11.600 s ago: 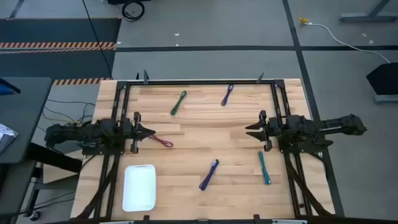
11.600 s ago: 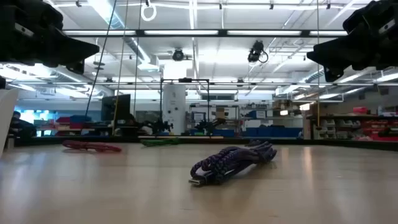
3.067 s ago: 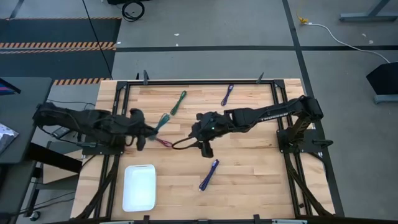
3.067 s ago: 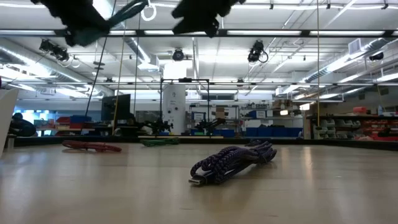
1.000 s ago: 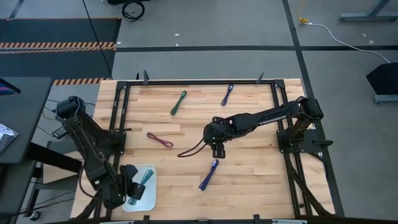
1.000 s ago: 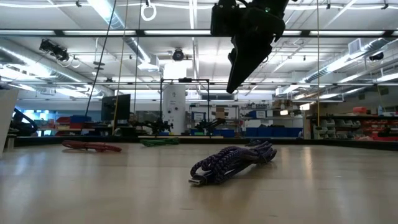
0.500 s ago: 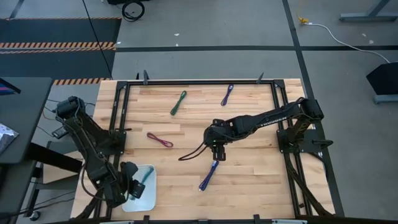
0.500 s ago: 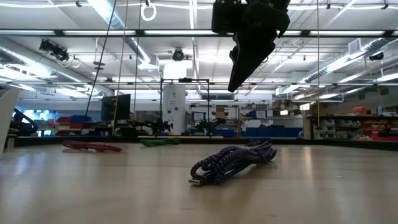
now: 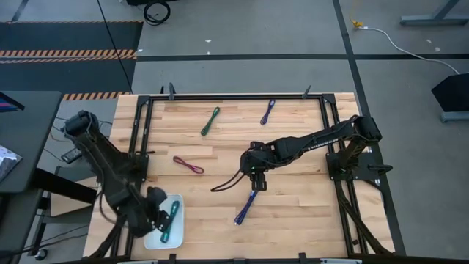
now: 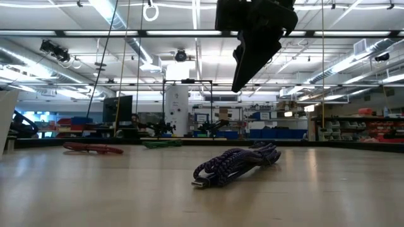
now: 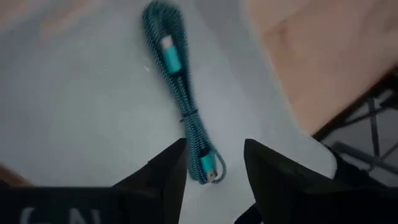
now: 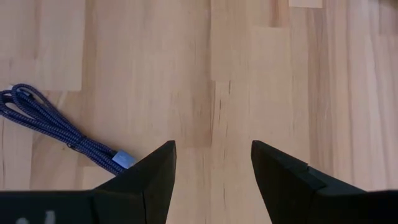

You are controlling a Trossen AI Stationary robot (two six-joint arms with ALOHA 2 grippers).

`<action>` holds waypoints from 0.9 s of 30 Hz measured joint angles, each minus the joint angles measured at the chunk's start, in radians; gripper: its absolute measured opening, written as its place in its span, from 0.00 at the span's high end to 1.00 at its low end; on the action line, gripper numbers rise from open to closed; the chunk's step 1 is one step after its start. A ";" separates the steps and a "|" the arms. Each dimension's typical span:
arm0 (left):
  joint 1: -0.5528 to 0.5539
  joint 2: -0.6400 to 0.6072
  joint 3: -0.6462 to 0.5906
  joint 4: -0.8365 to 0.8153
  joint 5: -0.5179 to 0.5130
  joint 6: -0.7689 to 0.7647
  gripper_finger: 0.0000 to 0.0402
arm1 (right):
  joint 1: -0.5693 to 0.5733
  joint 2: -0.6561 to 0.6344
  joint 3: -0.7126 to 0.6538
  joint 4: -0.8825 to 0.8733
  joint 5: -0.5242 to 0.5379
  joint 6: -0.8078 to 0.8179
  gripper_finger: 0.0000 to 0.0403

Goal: Pick and place USB-C Cables
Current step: Put the bottom blue charger cable into the bin

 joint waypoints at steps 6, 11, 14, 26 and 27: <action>0.159 -0.142 0.027 -0.010 -0.036 0.343 0.60 | -0.001 0.000 0.000 -0.009 0.000 -0.003 0.47; 0.289 -0.213 0.077 -0.087 -0.089 0.692 0.62 | 0.007 0.000 0.000 -0.048 -0.081 -0.052 0.47; 0.362 -0.228 0.095 -0.128 -0.111 0.901 0.63 | 0.022 0.000 0.000 -0.073 -0.177 -0.109 0.47; 0.551 -0.226 0.100 -0.055 -0.241 1.580 0.64 | 0.151 0.008 0.000 0.052 -0.190 -0.489 0.48; 0.560 -0.226 0.100 -0.048 -0.256 1.608 0.64 | 0.159 0.014 0.000 0.079 -0.176 -0.492 0.48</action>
